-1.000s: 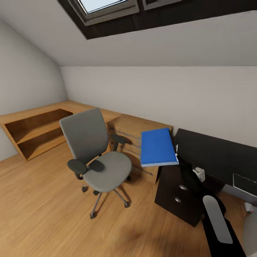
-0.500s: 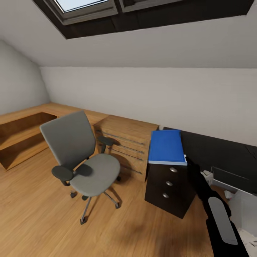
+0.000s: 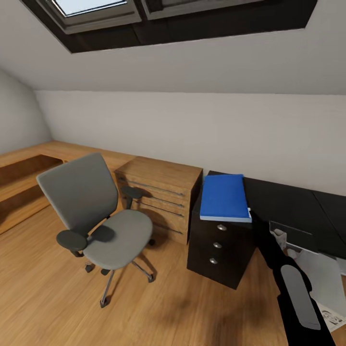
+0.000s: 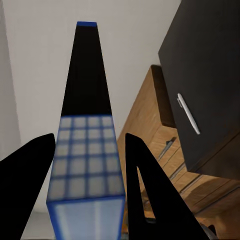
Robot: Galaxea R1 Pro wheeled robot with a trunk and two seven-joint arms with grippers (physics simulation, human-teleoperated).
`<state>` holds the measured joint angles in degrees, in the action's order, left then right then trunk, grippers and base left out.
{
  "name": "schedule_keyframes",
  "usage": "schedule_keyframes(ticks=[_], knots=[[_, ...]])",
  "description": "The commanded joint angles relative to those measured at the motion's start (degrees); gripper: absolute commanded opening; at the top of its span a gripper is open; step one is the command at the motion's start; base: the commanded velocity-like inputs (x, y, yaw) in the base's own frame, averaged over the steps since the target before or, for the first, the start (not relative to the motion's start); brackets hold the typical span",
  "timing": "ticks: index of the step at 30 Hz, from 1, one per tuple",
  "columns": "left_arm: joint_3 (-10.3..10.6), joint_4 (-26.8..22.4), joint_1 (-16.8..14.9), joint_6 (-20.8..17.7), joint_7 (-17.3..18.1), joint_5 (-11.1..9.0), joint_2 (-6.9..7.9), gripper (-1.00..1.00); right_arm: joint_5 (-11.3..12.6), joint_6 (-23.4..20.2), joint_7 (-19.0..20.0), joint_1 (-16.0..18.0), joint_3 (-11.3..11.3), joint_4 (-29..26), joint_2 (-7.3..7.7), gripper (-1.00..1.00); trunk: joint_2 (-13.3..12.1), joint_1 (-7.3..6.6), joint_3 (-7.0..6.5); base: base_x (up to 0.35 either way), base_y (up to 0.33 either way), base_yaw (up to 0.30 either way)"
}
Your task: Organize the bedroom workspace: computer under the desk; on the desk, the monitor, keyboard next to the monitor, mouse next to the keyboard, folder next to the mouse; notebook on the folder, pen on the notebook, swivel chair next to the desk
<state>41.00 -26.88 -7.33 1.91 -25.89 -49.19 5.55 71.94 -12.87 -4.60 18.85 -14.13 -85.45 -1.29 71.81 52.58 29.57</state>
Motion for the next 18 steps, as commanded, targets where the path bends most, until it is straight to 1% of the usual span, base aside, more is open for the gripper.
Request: schedule_keyframes(ticks=[1, 4, 5, 6, 8, 16, 18], knots=[[0.48, -0.11, -0.05, 0.20, -0.38, -0.58, 0.07, 1.00, 0.64, -0.43, -0.35, 0.04, -0.17, -0.04, -0.05, -1.00, -0.38, -0.23, -0.13, 0.000, 0.000, -0.002], [0.55, -0.11, -0.05, 0.20, -0.38, -0.56, 0.00, 1.00, 0.80, -0.48, -0.31, 0.04, -0.13, -0.02, -0.08, -1.00, -1.58, -0.88, -0.66, 0.000, 0.000, 0.000], [0.57, -0.11, -0.05, 0.20, -0.38, -0.56, -0.01, 1.00, 2.49, -0.49, -0.23, 0.04, -0.16, 0.01, -0.07, -1.00, -1.98, -1.10, -0.84, 0.000, 0.000, 0.000], [0.57, -0.11, -0.05, 0.20, -0.38, -0.56, -0.01, 1.00, 3.65, -0.17, -0.18, 0.04, -0.16, 0.02, -0.09, -1.00, -2.38, -1.32, -1.02, 0.000, 0.000, 0.000], [0.57, -0.11, -0.05, 0.20, -0.38, -0.56, -0.01, 1.00, 4.20, -0.08, -0.16, 0.04, -0.16, 0.02, -0.09, -1.00, -3.19, -1.76, -1.38, 0.000, 0.000, 0.000], [0.57, -0.03, -0.05, 0.10, -0.38, -0.56, -0.06, 1.00, 4.47, 0.07, -0.21, 0.04, -0.20, 0.05, -0.01, -1.00, -6.40, -3.52, -2.82, 0.000, 0.000, -0.003], [0.57, 0.05, -0.06, 0.05, -0.38, -0.61, -0.31, 1.00, 4.45, 0.10, -0.29, 0.04, -0.20, 0.47, -0.04, -1.00, -7.20, -3.96, -3.13, 0.000, 0.000, -0.130]])
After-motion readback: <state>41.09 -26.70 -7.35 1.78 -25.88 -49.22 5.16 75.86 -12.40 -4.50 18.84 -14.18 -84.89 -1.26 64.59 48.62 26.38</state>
